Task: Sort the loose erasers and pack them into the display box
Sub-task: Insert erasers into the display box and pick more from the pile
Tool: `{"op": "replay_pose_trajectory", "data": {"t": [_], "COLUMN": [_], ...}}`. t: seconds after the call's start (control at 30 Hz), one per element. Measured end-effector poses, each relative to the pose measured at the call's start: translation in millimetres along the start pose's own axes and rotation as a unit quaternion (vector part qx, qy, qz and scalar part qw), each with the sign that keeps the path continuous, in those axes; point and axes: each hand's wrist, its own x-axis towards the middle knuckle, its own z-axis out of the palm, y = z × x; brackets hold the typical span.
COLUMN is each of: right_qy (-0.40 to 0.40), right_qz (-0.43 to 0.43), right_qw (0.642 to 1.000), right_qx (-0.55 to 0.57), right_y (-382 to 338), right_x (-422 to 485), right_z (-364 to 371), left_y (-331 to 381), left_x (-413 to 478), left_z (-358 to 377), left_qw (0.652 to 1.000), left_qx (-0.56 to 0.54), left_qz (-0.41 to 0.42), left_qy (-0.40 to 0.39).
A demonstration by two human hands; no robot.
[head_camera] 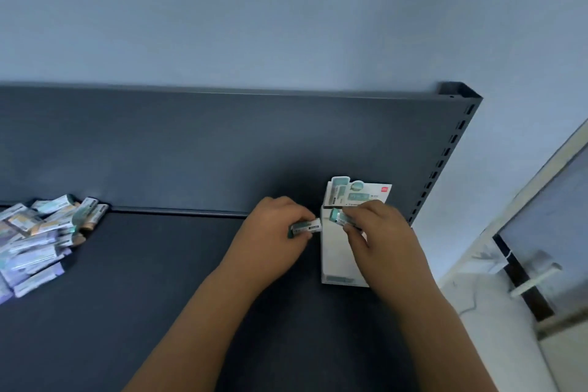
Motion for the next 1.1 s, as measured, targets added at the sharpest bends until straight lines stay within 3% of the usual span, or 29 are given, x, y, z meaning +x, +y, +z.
{"op": "replay_pose_trajectory", "data": {"t": [0.37, 0.77, 1.1], "right_qy": [-0.019, -0.020, -0.055], "right_qz": [-0.033, -0.040, -0.028], "right_qw": [0.999, 0.997, 0.986], "right_qx": [-0.038, -0.063, -0.158], "right_y": [72.0, 73.2, 57.3], "right_x": [14.9, 26.7, 35.5], "right_z": [10.7, 19.7, 21.2], "left_y": [43.8, 43.2, 42.9], "left_x": [40.9, 49.8, 45.4], "left_z": [76.9, 100.0, 90.3], "left_qw": [0.971, 0.950, 0.929], "left_qx": [0.235, 0.307, 0.360], "left_qz": [-0.036, -0.045, -0.073], "left_qy": [0.016, 0.032, -0.056]}}
